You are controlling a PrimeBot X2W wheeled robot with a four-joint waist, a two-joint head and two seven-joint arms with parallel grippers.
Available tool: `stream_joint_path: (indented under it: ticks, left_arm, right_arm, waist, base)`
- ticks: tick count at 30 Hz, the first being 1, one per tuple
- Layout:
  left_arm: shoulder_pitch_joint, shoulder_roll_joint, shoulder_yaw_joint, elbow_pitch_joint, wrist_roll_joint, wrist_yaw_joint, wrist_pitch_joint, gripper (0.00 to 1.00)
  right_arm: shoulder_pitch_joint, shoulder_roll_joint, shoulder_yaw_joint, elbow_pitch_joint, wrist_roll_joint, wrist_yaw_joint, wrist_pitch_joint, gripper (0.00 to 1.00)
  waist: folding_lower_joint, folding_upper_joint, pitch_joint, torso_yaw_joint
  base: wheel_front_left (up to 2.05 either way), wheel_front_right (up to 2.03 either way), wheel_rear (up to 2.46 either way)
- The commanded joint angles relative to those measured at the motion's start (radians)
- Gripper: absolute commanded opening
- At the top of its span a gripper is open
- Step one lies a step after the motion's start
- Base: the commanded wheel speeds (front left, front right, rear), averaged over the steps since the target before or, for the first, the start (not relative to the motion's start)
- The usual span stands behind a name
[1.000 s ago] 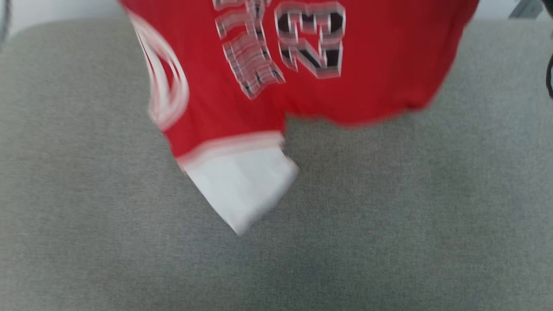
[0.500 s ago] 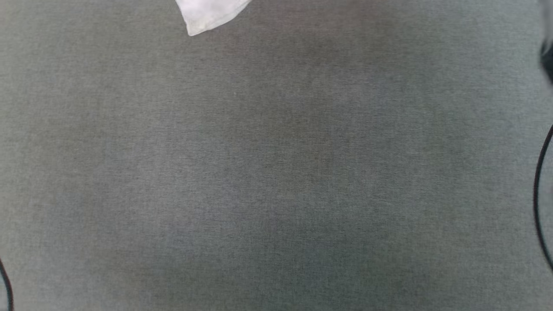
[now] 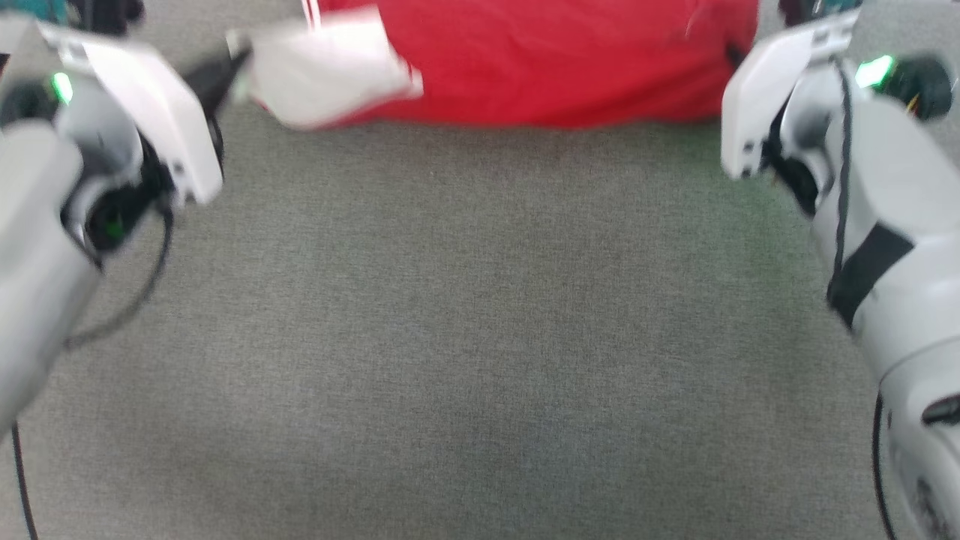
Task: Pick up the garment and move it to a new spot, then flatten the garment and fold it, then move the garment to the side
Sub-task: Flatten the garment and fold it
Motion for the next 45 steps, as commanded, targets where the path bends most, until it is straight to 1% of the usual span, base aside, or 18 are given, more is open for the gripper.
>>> stream_joint_path:
  ticks: [1,4,7,8,13,18,22,24,27,30,32,36,37,42,45]
  left_arm:
    - [0.047,0.016,-0.003,-0.029,-0.047,-0.001,0.035,0.0]
    - [0.132,0.063,-0.02,-0.103,-0.109,-0.001,0.104,0.0]
    - [0.216,0.112,-0.04,-0.19,-0.151,0.021,0.152,0.0]
    - [0.244,0.131,-0.044,-0.226,-0.156,0.037,0.159,0.0]
    - [0.401,0.234,-0.065,-0.444,-0.219,0.15,0.174,0.0]
    - [0.535,0.345,-0.073,-0.663,-0.264,0.265,0.138,0.0]
    - [0.619,0.419,-0.08,-0.798,-0.298,0.345,0.113,0.0]
    - [0.656,0.452,-0.084,-0.848,-0.319,0.376,0.1,0.0]
    - [0.707,0.483,-0.09,-0.912,-0.348,0.414,0.081,0.0]
    - [0.748,0.511,-0.101,-0.953,-0.382,0.444,0.083,0.0]
    - [0.764,0.526,-0.107,-0.975,-0.396,0.458,0.089,0.0]
    - [0.755,0.555,-0.088,-1.006,-0.399,0.471,0.079,0.0]
    - [0.755,0.555,-0.088,-1.006,-0.399,0.471,0.079,0.0]
    - [0.685,0.611,-0.039,-1.054,-0.361,0.486,0.076,0.0]
    - [0.616,0.636,-0.002,-1.064,-0.306,0.49,0.089,0.0]
  right_arm:
    - [0.035,-0.003,0.013,-0.006,0.031,-0.002,0.023,0.0]
    - [0.107,-0.006,0.06,-0.044,0.107,-0.002,0.084,0.0]
    - [0.189,-0.036,0.11,-0.119,0.187,-0.002,0.142,0.0]
    - [0.22,-0.045,0.129,-0.155,0.213,-0.002,0.162,0.0]
    - [0.388,-0.154,0.211,-0.376,0.327,-0.002,0.256,0.0]
    - [0.572,-0.278,0.235,-0.63,0.426,-0.002,0.368,0.0]
    - [0.72,-0.37,0.218,-0.829,0.481,-0.002,0.478,0.0]
    - [0.79,-0.412,0.198,-0.914,0.498,-0.002,0.53,0.0]
    - [0.894,-0.452,0.166,-1.027,0.524,-0.002,0.61,0.0]
    - [0.991,-0.471,0.13,-1.126,0.55,-0.002,0.686,0.0]
    - [1.04,-0.471,0.094,-1.177,0.561,-0.002,0.721,0.0]
    - [1.097,-0.447,0.016,-1.269,0.547,-0.002,0.738,0.0]
    - [1.097,-0.447,0.016,-1.269,0.547,-0.002,0.738,0.0]
    - [1.123,-0.387,-0.068,-1.367,0.528,-0.002,0.761,0.0]
    - [1.102,-0.355,-0.105,-1.415,0.493,-0.002,0.772,0.0]
  waist:
    - [0.0,0.0,-0.011,0.002]
    - [0.0,0.0,-0.029,0.0]
    - [0.0,0.0,-0.046,-0.002]
    - [0.0,0.0,-0.051,-0.003]
    - [0.0,0.0,-0.069,-0.008]
    - [0.0,0.0,-0.077,-0.01]
    - [0.0,0.0,-0.077,-0.009]
    - [0.0,0.0,-0.076,-0.009]
    - [0.0,0.0,-0.074,-0.01]
    - [0.0,0.0,-0.072,-0.011]
    - [0.0,0.0,-0.07,-0.013]
    - [0.0,0.0,-0.069,-0.015]
    - [0.0,0.0,-0.069,-0.015]
    - [0.0,0.0,-0.07,-0.023]
    - [0.0,0.0,-0.067,-0.029]
  base:
    - [0.0,0.0,0.0]
    - [0.0,0.0,0.0]
    - [0.0,0.0,0.0]
    - [0.0,0.0,0.0]
    - [0.0,0.0,0.0]
    - [0.0,0.0,0.0]
    - [0.0,0.0,0.0]
    - [0.0,0.0,0.0]
    - [0.0,0.0,0.0]
    - [0.0,0.0,0.0]
    - [0.0,0.0,0.0]
    - [0.0,0.0,0.0]
    - [0.0,0.0,0.0]
    - [0.0,0.0,0.0]
    - [0.0,0.0,0.0]
